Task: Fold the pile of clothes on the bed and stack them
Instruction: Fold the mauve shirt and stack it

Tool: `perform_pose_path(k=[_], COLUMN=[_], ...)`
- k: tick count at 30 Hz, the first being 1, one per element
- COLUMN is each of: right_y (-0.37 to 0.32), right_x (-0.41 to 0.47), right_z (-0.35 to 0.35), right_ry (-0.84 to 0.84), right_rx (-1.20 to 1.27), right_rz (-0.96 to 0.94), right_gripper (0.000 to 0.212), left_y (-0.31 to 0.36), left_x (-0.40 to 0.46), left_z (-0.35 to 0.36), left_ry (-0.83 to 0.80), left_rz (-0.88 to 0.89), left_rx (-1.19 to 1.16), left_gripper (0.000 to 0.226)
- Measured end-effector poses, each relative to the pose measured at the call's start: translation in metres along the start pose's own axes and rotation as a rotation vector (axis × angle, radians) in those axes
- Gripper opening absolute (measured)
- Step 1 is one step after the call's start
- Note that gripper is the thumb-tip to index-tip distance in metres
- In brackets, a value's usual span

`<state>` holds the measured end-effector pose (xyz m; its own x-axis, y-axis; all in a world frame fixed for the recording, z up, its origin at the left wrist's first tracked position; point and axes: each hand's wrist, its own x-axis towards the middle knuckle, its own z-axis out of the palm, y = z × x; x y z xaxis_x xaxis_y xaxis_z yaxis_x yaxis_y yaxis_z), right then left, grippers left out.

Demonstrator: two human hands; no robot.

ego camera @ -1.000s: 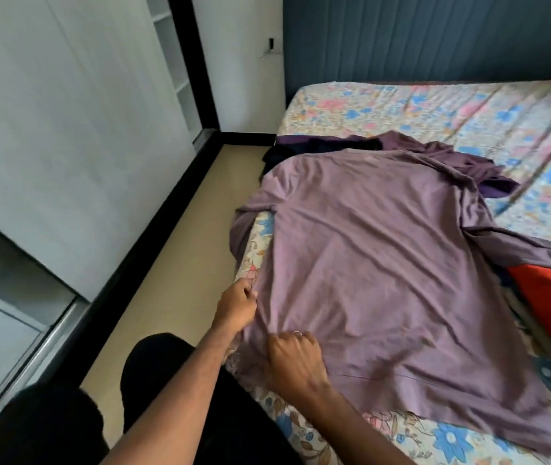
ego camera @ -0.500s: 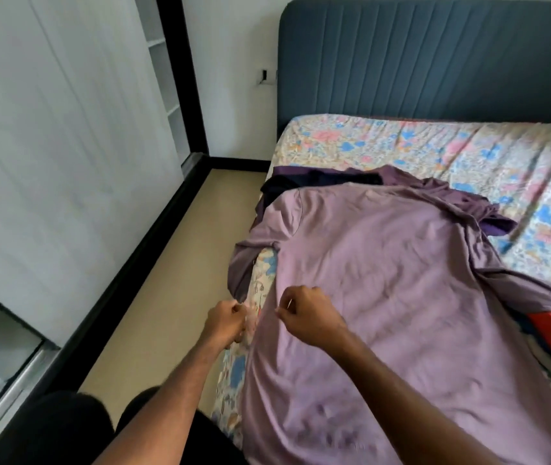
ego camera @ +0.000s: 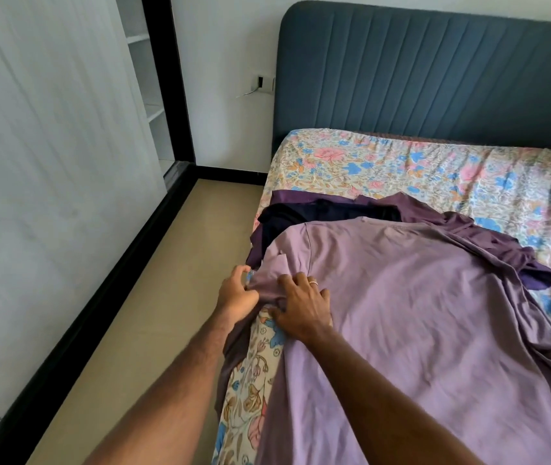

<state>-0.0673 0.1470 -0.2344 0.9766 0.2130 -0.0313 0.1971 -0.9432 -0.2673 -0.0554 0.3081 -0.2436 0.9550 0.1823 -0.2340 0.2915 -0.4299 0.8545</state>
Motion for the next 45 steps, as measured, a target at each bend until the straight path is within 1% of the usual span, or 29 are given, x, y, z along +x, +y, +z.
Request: perform_pose_path(k=[2, 4, 6, 7, 9, 10, 11, 12, 13, 15, 16, 17, 18, 19, 21, 22, 24, 26, 28, 29, 30, 31, 32, 34, 36, 37, 41, 43, 45], right_y=[0.0, 0.0, 0.005, 0.007, 0.01, 0.01, 0.01, 0.01, 0.009, 0.009, 0.008, 0.008, 0.008, 0.009, 0.008, 0.008, 0.007, 0.005, 0.004, 0.005, 0.005, 0.005, 0.006, 0.005, 0.004, 0.003, 0.004, 0.004, 0.005], right_x=[0.007, 0.004, -0.001, -0.002, -0.003, -0.002, -0.002, -0.002, -0.002, -0.002, -0.003, -0.003, -0.003, -0.003, -0.004, -0.005, -0.005, -0.005, -0.005, -0.005, -0.005, -0.004, -0.004, -0.004, -0.005, -0.005, -0.005, -0.004, -0.005], right_z=[0.01, 0.023, 0.037, 0.039, 0.04, 0.039, 0.038, 0.039, 0.041, 0.043, 0.045, 0.046, 0.046, 0.047, 0.047, 0.047, 0.046, 0.046, 0.047, 0.047, 0.048, 0.049, 0.049, 0.05, 0.05, 0.049, 0.049, 0.05, 0.052], right_ry=[0.083, 0.145, 0.199, 0.214, 0.202, 0.202, 0.208, 0.217, 0.223, 0.231, 0.234, 0.244, 0.256, 0.268, 0.274, 0.272, 0.267, 0.272, 0.281, 0.281, 0.278, 0.273, 0.273, 0.276, 0.273, 0.267, 0.25, 0.256, 0.264], right_rx=[0.001, 0.051, 0.052, 0.046, 0.064, 0.077, 0.081, 0.073, 0.068, 0.061, 0.057, 0.051, 0.047, 0.05, 0.057, 0.055, 0.043, 0.034, 0.025, 0.02, 0.012, 0.005, 0.001, 0.001, 0.004, 0.005, -0.009, -0.007, -0.007], right_rz=[-0.059, -0.12, -0.17, -0.197, -0.24, -0.251, -0.257, -0.262, -0.263, -0.259, -0.261, -0.263, -0.267, -0.271, -0.282, -0.285, -0.278, -0.276, -0.289, -0.291, -0.291, -0.289, -0.286, -0.286, -0.285, -0.283, -0.275, -0.276, -0.273], right_gripper=[0.032, 0.021, 0.016, 0.016, 0.016, 0.015, 0.015, 0.015, 0.015, 0.015, 0.015, 0.016, 0.017, 0.02, 0.026, 0.026, 0.019, 0.015, 0.014, 0.014, 0.014, 0.014, 0.015, 0.016, 0.018, 0.018, 0.015, 0.016, 0.018], left_y=[-0.017, -0.04, -0.056, -0.057, -0.069, -0.073, -0.08, -0.088, -0.093, -0.095, -0.095, -0.096, -0.095, -0.093, -0.088, -0.088, -0.084, -0.077, -0.083, -0.093, -0.103, -0.112, -0.119, -0.126, -0.118, -0.113, -0.101, -0.106, -0.11], left_x=[0.009, 0.019, 0.021, 0.02, 0.018, 0.017, 0.018, 0.019, 0.016, 0.006, -0.001, -0.003, -0.003, -0.001, 0.014, 0.025, 0.04, 0.038, 0.029, 0.023, 0.017, 0.011, 0.007, 0.01, 0.018, 0.024, 0.038, 0.036, 0.028], left_z=[0.004, 0.002, -0.004, -0.008, -0.013, -0.014, -0.012, -0.008, -0.003, 0.006, 0.008, 0.013, 0.014, 0.015, 0.014, 0.012, -0.001, -0.016, -0.018, -0.012, -0.004, 0.005, 0.013, 0.022, 0.022, 0.021, 0.018, 0.022, 0.027], left_ry=[-0.069, -0.109, -0.155, -0.163, -0.136, -0.084, 0.017, 0.105, 0.137, -0.008, -0.083, -0.122, -0.146, -0.16, -0.075, -0.009, 0.167, 0.38, 0.517, 0.554, 0.556, 0.513, 0.453, 0.306, 0.168, 0.106, -0.075, -0.089, -0.048], left_rz=[0.085, 0.138, 0.12, 0.079, -0.044, -0.12, -0.228, -0.355, -0.514, -0.825, -0.897, -0.926, -0.932, -0.901, -0.808, -0.74, -0.609, -0.451, -0.404, -0.471, -0.598, -0.709, -0.807, -0.862, -0.844, -0.831, -0.864, -0.904, -0.917], left_rx=[0.058, 0.201, 0.129, 0.038, -0.12, -0.135, -0.111, -0.101, -0.164, -0.432, -0.529, -0.596, -0.65, -0.699, -0.778, -0.816, -0.995, -1.254, -1.385, -1.358, -1.29, -1.228, -1.185, -1.182, -1.151, -1.121, -1.02, -0.902, -0.739], left_gripper=[0.048, 0.036, 0.022, 0.025, 0.052, 0.057, 0.056, 0.058, 0.067, 0.092, 0.097, 0.093, 0.081, 0.062, 0.025, 0.019, 0.024, 0.034, 0.038, 0.031, 0.018, 0.012, 0.033, 0.073, 0.086, 0.084, 0.05, 0.047, 0.05])
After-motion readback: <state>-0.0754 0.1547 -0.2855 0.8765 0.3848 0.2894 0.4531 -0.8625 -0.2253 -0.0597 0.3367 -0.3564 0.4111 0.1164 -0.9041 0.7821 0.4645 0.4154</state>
